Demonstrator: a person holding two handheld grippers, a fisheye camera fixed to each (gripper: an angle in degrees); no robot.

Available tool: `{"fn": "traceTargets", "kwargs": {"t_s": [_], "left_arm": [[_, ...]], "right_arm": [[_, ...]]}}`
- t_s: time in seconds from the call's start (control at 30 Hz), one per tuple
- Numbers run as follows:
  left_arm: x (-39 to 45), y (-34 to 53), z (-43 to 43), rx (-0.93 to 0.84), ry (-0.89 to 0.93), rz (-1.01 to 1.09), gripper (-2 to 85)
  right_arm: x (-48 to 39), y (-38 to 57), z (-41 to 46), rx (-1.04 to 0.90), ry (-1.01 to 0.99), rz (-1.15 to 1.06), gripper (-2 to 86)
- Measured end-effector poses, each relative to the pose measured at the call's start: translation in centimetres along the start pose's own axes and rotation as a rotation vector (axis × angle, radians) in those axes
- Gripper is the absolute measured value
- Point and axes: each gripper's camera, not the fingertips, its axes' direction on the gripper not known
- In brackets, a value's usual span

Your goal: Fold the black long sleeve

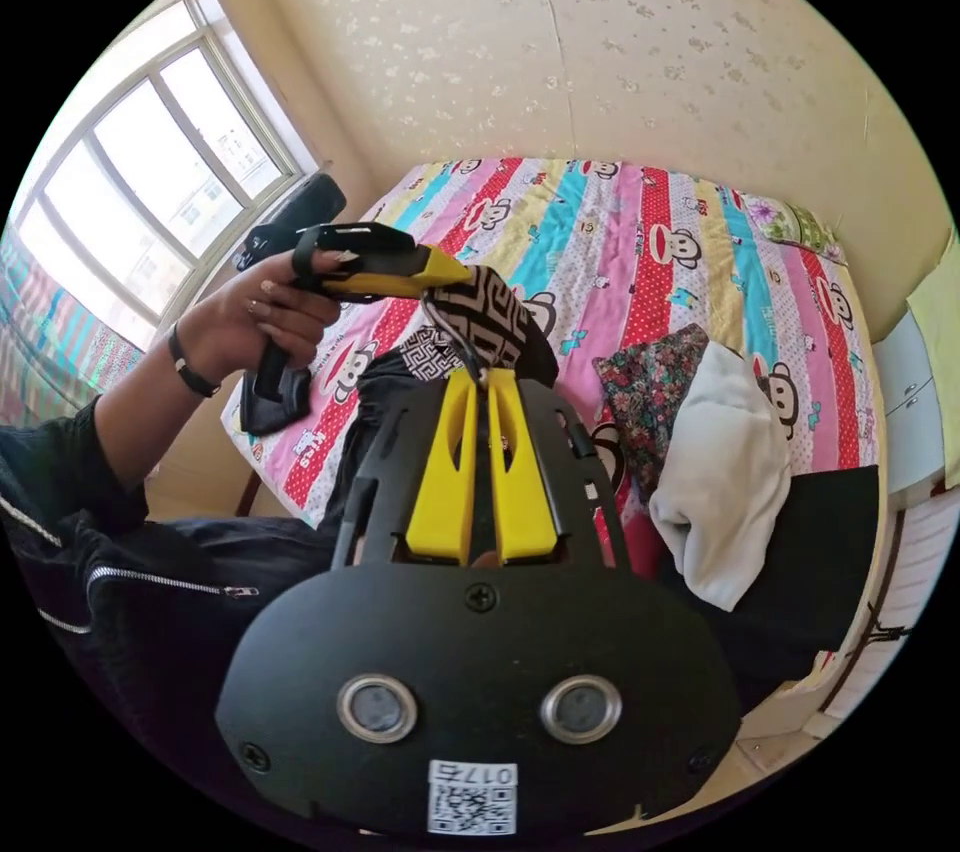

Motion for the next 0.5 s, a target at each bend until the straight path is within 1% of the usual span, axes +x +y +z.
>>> {"fn": "traceTargets", "kwargs": {"t_s": [0.17, 0.33, 0.5], "left_arm": [[-3.8, 3.3, -6.9, -0.003, 0.02, -0.026, -0.4], [-8.9, 7.8, -14.8, 0.036, 0.024, -0.086, -0.3], [-16.7, 12.7, -22.3, 0.071, 0.012, -0.187, 0.7]], "right_arm": [[-5.8, -2.6, 4.5, -0.08, -0.006, -0.101, 2.5], [-15.0, -5.2, 11.3, -0.157, 0.044, -0.232, 2.3], [-20.9, -5.7, 18.8, -0.207, 0.077, -0.247, 2.3]]}}
